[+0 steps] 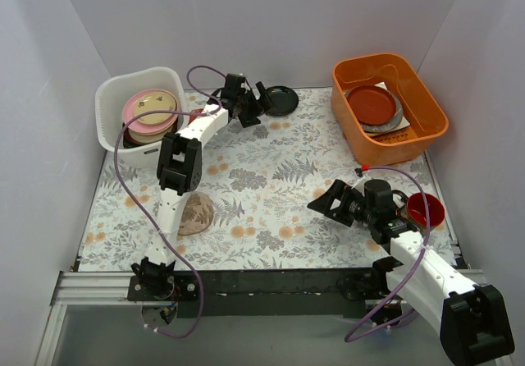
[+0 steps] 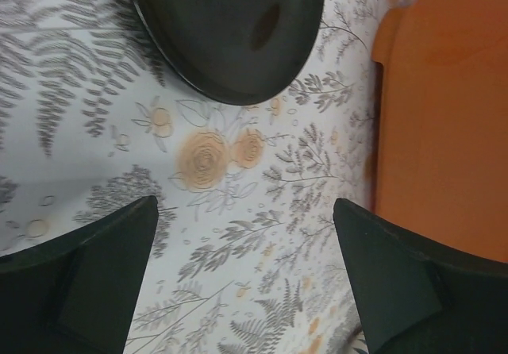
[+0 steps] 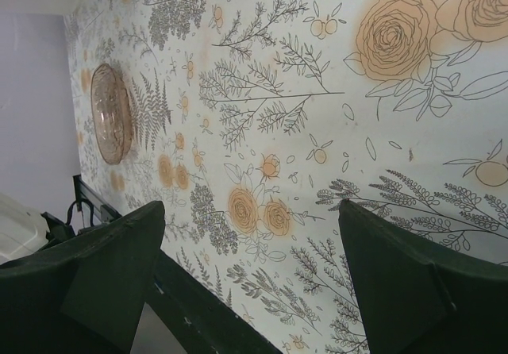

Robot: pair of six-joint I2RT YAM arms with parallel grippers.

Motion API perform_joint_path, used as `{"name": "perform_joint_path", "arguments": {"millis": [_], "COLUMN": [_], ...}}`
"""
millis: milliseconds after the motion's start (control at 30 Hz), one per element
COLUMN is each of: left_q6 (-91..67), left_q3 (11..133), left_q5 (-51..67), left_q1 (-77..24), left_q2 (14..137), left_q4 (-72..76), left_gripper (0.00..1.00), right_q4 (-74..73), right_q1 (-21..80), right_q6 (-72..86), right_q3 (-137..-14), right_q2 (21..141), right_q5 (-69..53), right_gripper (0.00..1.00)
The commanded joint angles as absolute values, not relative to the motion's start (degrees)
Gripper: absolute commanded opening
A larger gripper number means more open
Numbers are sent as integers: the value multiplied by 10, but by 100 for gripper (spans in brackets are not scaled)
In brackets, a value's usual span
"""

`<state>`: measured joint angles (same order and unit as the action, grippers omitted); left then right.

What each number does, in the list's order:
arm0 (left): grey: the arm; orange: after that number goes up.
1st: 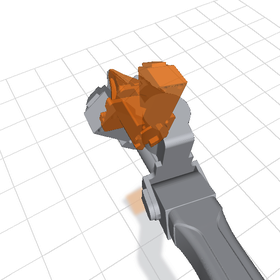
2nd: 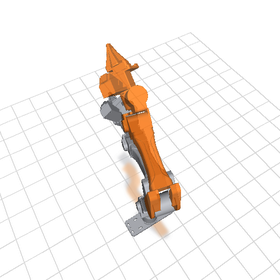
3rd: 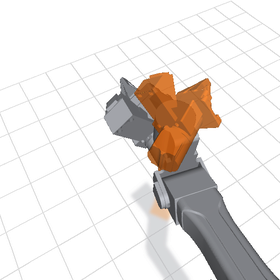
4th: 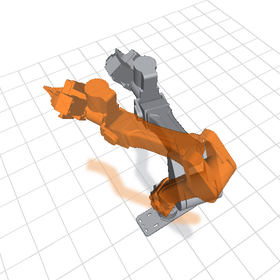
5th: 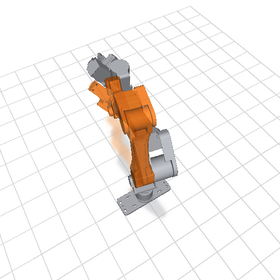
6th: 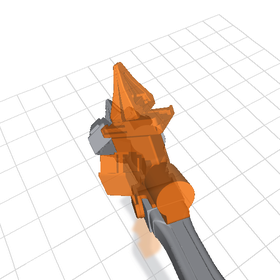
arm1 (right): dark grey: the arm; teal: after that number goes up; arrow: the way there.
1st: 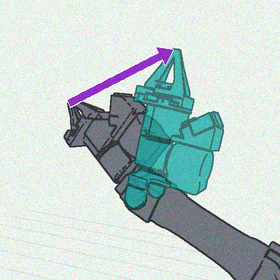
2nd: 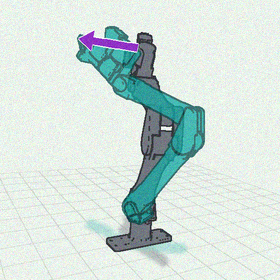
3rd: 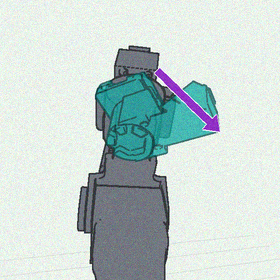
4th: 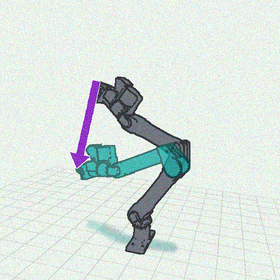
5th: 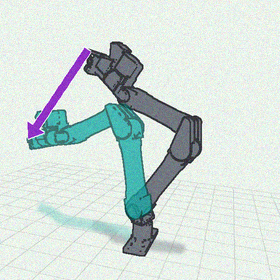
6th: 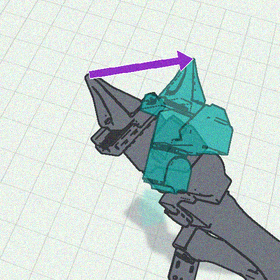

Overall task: Place the plates into the plastic bin on the countertop
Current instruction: Pick up the plate from the corner of the board.

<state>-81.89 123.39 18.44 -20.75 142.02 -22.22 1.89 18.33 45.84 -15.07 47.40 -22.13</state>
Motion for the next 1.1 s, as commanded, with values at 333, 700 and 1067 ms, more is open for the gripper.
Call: {"name": "perform_joint_path", "arguments": {"millis": [333,700,1067], "left_q6": [-981,-1067,-1085], "left_q3": [1223,1194,1234], "left_q5": [243,217,170], "left_q1": [-207,-204,-199], "left_q2": [1465,1489,1517], "left_q4": [-136,-97,-111], "left_gripper": [85,69,54], "right_q4": [31,34,42], "right_q1": [179,178,178], "right_q6": [443,444,440], "right_q3": [-156,-157,-155], "right_q2": [463,465,477], "right_q5": [-224,-228,-228], "right_gripper": [98,98,98]}}
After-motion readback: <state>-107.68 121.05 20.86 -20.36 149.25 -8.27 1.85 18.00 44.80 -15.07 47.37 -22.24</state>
